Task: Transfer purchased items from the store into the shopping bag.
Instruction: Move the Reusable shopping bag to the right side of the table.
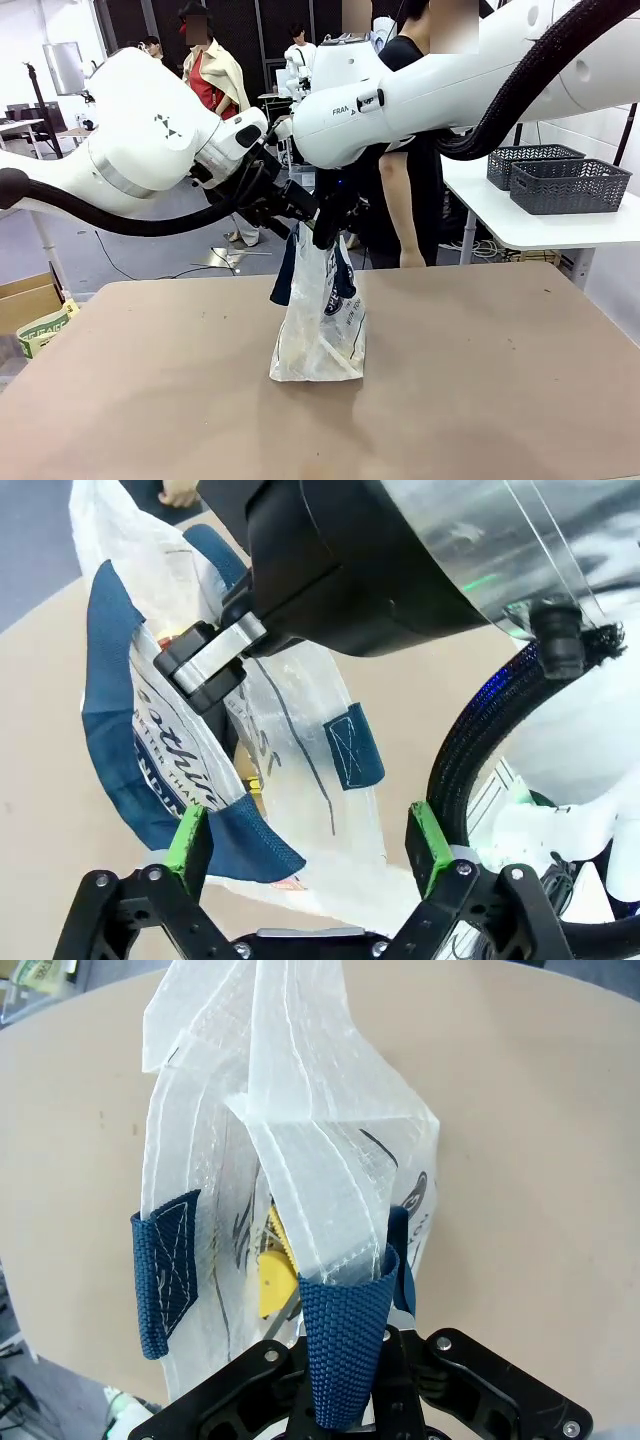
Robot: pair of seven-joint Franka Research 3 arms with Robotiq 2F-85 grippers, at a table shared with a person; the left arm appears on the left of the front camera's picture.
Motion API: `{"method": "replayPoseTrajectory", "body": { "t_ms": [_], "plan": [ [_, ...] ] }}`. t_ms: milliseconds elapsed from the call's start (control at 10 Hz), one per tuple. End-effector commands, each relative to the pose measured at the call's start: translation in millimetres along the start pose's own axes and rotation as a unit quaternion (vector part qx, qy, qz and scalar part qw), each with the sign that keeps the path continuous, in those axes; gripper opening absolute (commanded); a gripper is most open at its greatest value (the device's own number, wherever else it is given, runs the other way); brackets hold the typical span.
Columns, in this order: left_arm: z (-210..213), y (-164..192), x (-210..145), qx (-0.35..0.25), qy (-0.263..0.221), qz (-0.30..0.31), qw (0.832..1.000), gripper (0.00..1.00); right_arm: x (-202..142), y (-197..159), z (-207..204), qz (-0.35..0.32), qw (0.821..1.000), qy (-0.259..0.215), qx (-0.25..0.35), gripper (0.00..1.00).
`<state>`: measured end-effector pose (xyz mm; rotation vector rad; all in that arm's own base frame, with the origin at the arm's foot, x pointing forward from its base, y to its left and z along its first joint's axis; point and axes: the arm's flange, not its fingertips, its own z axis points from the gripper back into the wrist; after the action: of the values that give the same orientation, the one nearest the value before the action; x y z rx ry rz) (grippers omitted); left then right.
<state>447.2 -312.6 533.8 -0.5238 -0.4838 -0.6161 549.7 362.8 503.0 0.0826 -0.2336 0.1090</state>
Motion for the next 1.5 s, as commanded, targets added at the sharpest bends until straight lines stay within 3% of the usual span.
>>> {"method": "replayPoseTrajectory", "body": {
  "t_ms": [0,700,1400],
  "plan": [
    [4,0,-7,-0.015,0.002,-0.020,1.000,1.00,4,4,-1,-0.013,1.000,-0.006,0.007,0.00],
    [-23,-10,-2,0.029,0.059,-0.054,0.996,1.00,5,5,-2,-0.010,1.000,-0.005,0.015,0.00],
    [-38,-14,13,0.078,0.059,-0.050,0.994,1.00,4,5,-6,-0.010,1.000,-0.001,0.020,0.00]
  ]
}}
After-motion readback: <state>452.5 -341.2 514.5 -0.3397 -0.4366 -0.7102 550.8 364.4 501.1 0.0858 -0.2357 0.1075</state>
